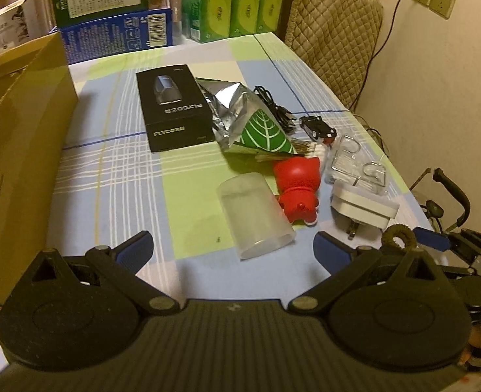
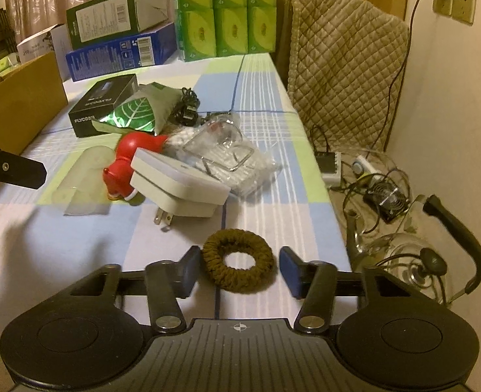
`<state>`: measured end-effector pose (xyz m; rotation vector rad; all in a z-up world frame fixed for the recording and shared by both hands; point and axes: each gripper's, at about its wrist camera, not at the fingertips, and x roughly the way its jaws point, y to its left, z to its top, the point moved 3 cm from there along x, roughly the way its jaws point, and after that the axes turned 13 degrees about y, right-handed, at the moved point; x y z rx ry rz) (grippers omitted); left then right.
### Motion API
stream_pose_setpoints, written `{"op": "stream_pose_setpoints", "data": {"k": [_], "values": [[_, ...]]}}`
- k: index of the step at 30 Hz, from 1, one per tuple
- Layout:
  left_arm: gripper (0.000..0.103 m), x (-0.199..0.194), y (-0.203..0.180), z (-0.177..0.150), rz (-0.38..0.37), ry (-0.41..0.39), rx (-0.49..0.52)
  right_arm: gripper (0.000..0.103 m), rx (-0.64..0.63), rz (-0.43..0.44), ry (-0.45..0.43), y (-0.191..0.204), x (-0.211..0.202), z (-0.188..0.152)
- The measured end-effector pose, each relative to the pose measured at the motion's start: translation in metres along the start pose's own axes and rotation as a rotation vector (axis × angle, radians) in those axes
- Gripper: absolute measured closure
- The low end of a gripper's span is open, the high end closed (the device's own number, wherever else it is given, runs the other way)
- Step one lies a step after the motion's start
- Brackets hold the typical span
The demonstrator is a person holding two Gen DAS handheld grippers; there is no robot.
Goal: Organize objects
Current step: 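Close the right gripper on the brown fabric ring while the left tool approaches the clear cup, then close the left gripper around the clear plastic cup while the right holds the ring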
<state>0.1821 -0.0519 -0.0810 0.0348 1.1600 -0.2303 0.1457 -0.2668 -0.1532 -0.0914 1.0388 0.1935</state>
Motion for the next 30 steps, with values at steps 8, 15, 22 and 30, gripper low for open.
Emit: {"op": "stream_pose_setpoints", "data": {"k": [8,15,22,30], "values": [[0.001,0.012,-0.002,0.002,-0.012,0.000,-0.006,0.088,-0.004,0.001,-0.020,0.005,-0.008,0.002],[0.003,0.030,-0.009,0.009,-0.015,0.010,0.003,0.088,0.031,0.006,-0.037,0.008,-0.020,0.004],[0.024,0.048,-0.007,0.019,-0.032,0.033,-0.054,0.088,0.050,-0.001,-0.040,0.004,-0.022,0.005],[0.043,0.061,-0.009,0.023,-0.037,0.088,-0.038,0.088,0.050,-0.002,-0.035,0.004,-0.022,0.004]]}}
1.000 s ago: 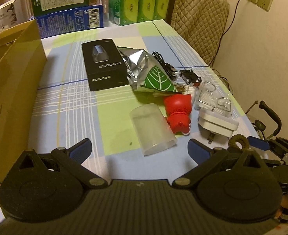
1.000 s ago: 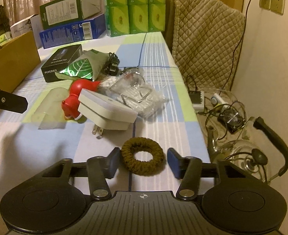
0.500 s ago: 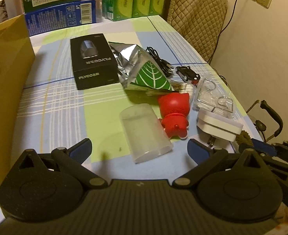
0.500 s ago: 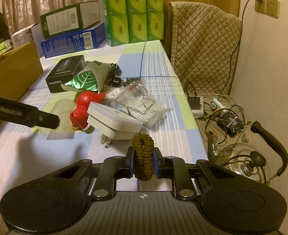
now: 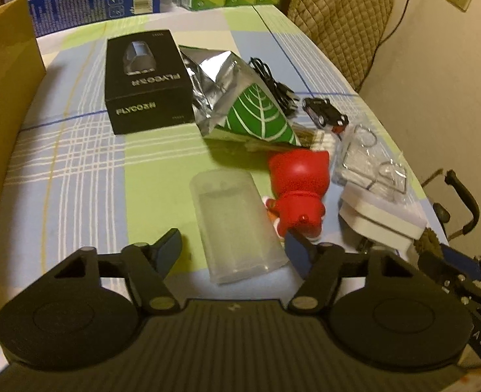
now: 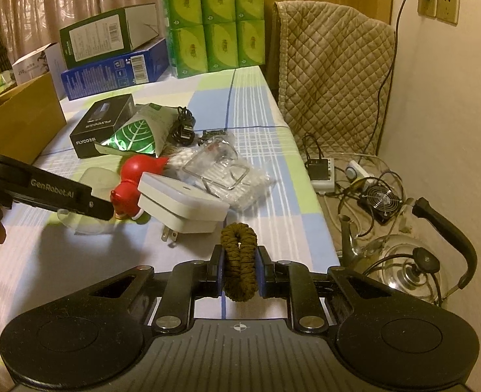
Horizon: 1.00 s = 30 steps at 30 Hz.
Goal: Organize objects
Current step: 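Close the left gripper around the clear plastic cup while the right holds the ring, then carry the cup and ring over the cardboard box and open both grippers inside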
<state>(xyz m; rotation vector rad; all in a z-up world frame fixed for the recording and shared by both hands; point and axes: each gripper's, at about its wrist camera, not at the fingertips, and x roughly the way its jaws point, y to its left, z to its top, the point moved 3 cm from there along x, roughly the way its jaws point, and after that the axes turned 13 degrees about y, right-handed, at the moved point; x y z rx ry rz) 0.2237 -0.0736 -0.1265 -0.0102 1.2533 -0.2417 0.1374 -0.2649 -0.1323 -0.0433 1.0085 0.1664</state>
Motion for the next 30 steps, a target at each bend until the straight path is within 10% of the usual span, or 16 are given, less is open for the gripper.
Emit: {"op": "stream_pose_setpoints", "data": {"k": [2,30], "values": [[0.058,0.000,0.000,-0.002,0.018,0.009,0.008,0.088,0.002,0.001,-0.003,0.000,-0.002,0.000],[0.059,-0.147,0.062,-0.014,-0.021,-0.157,-0.040,0.088,-0.091,0.124,-0.109,0.080,-0.079,0.046]]}}
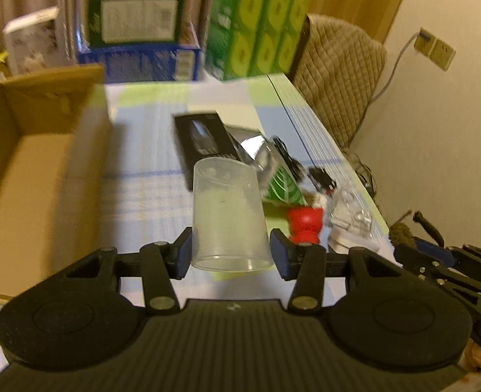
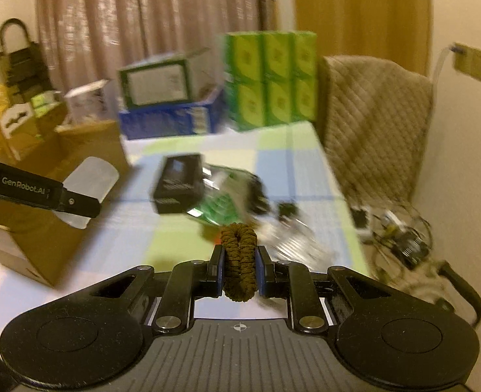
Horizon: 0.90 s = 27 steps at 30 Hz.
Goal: Organize objects
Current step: 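Carry the cup and ring over the cardboard box and open both grippers inside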
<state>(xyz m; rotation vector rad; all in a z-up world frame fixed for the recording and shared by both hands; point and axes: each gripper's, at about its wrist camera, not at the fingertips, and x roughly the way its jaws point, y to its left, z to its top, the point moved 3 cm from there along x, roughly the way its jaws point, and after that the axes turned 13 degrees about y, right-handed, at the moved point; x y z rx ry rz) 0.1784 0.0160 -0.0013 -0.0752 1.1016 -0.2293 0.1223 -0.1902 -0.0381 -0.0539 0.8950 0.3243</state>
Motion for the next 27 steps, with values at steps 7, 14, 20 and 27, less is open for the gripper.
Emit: {"op": "stream_pose_setpoints", "data": {"k": [7,14,20,27], "values": [[0.059,-0.059,0.061,-0.004,0.100,-0.046,-0.016,0.088,-0.109,0.152,-0.014,0.085,-0.006,0.044],[0.059,-0.099,0.143,-0.020,0.205,-0.051,-0.085,0.088,-0.210,0.285,0.017,0.174,0.010,0.082],[0.059,-0.103,0.198,-0.029,0.238,-0.031,-0.127,0.088,-0.242,0.333,0.066,0.220,0.041,0.099],[0.059,-0.079,0.225,-0.030,0.222,0.000,-0.132,0.088,-0.220,0.348,0.110,0.238,0.074,0.104]]}}
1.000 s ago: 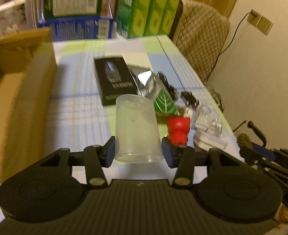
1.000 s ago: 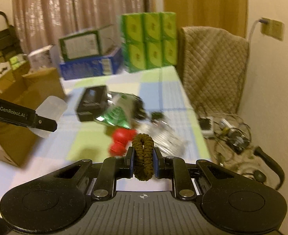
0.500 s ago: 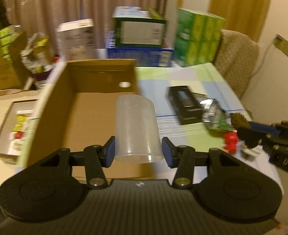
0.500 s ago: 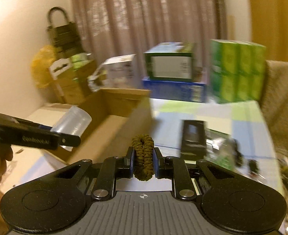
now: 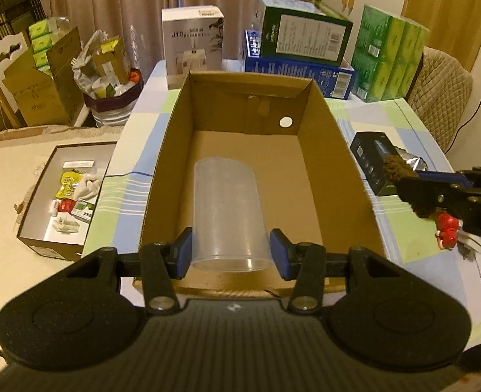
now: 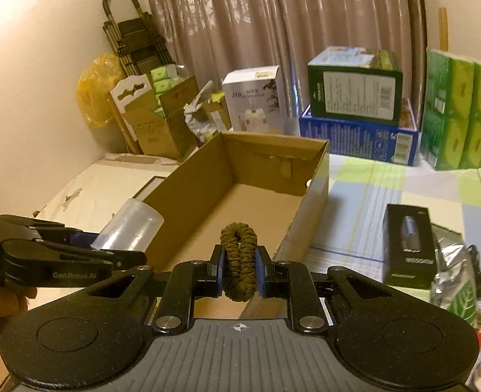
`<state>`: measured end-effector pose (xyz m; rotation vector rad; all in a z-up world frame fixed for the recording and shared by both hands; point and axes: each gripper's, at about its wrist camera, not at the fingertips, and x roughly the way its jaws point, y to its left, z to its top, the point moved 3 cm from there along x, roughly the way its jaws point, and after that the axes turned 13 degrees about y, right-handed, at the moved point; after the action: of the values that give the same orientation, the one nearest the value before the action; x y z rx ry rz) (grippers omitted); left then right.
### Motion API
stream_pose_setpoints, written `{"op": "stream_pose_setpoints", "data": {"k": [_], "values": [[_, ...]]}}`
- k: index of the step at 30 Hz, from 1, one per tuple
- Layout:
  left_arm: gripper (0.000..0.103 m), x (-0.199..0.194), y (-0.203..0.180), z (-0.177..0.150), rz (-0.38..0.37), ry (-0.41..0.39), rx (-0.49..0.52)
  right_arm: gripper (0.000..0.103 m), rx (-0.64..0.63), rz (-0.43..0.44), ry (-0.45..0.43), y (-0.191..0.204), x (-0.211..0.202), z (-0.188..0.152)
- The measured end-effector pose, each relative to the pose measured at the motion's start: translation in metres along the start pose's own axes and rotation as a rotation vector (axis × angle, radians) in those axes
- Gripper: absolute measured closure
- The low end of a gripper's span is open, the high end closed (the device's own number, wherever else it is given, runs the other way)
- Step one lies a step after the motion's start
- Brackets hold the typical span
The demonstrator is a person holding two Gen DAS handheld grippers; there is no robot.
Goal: Organize objects
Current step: 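Carry the cup and ring over the cardboard box and open both grippers inside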
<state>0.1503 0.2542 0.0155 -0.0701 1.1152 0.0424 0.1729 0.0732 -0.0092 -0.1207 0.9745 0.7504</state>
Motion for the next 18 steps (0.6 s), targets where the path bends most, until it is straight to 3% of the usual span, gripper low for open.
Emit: {"op": "stream_pose_setpoints", "data": {"k": [3,4,5,16,17,18], "values": [[0.054,0.009,0.003,0.003,0.008,0.003,0.000,0.088,0.002,0.007,0.011,0.003,0.010,0.002],[0.036,0.011,0.005,0.004,0.013,-0.003,-0.006,0.088,0.006,0.010,0.014,0.003,0.013,0.003],[0.028,0.012,0.007,0.005,0.015,-0.016,-0.017,0.088,0.010,0.013,0.016,0.003,0.015,0.004],[0.028,0.008,0.021,0.004,0.018,-0.041,-0.025,0.087,0.036,0.040,0.029,0.006,0.030,0.008],[0.028,0.008,0.022,0.003,0.017,-0.042,-0.027,0.086,0.042,0.043,0.024,0.006,0.029,0.008],[0.028,0.007,0.024,0.002,0.015,-0.044,-0.030,0.075,0.052,0.046,0.017,0.006,0.029,0.009]]}}
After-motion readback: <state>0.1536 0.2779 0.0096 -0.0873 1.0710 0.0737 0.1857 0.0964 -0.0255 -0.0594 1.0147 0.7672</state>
